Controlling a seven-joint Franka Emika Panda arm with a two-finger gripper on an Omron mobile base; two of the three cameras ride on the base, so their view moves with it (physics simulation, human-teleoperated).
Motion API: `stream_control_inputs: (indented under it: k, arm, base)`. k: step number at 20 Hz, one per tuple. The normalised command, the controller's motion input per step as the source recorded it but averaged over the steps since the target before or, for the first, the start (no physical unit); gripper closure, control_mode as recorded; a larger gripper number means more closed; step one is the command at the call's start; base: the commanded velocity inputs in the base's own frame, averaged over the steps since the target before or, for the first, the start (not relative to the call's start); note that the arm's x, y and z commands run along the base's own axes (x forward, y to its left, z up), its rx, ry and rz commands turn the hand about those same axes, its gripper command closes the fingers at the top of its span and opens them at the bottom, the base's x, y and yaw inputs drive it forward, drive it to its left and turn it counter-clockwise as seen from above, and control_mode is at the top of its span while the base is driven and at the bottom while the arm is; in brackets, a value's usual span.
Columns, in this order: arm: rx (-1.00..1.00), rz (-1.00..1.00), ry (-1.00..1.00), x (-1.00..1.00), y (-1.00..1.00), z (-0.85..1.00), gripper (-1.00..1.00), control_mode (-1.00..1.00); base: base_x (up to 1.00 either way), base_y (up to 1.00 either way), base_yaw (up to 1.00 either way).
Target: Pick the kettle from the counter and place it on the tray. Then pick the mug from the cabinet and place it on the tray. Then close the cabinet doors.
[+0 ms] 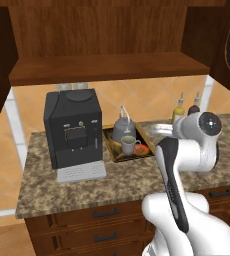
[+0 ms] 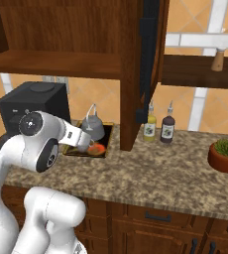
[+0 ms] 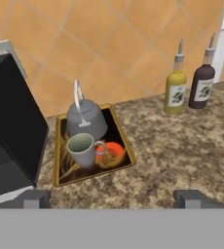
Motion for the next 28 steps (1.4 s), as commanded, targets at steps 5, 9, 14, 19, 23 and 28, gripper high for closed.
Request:
stream_control_inputs:
  k: [5, 9, 14, 19, 23, 28]
  arm:
    - [0.00, -0.15, 0.00, -0.39, 0.00, 0.17, -1.00, -1.00]
    - [0.00, -0.04, -0.05, -0.40, 0.00, 0.07, -1.00, -1.00]
    - [0.00, 0.00, -0.05, -0.39, 0.00, 0.07, -1.00, -1.00]
    - [0.00, 0.00, -0.03, -0.36, -0.01, 0.07, -1.00, -1.00]
    - [0.00, -0.01, -0.02, -0.33, 0.00, 0.05, -1.00, -1.00]
    - [0.00, -0.04, -0.02, -0.34, -0.10, 0.05, -1.00, -1.00]
  base:
    - [0.00, 0.00, 0.00]
    - [0.00, 0.00, 0.00]
    - [0.00, 0.00, 0.00]
    - [0.00, 0.00, 0.00]
    - [0.00, 0.00, 0.00]
    - [0.00, 0.00, 0.00]
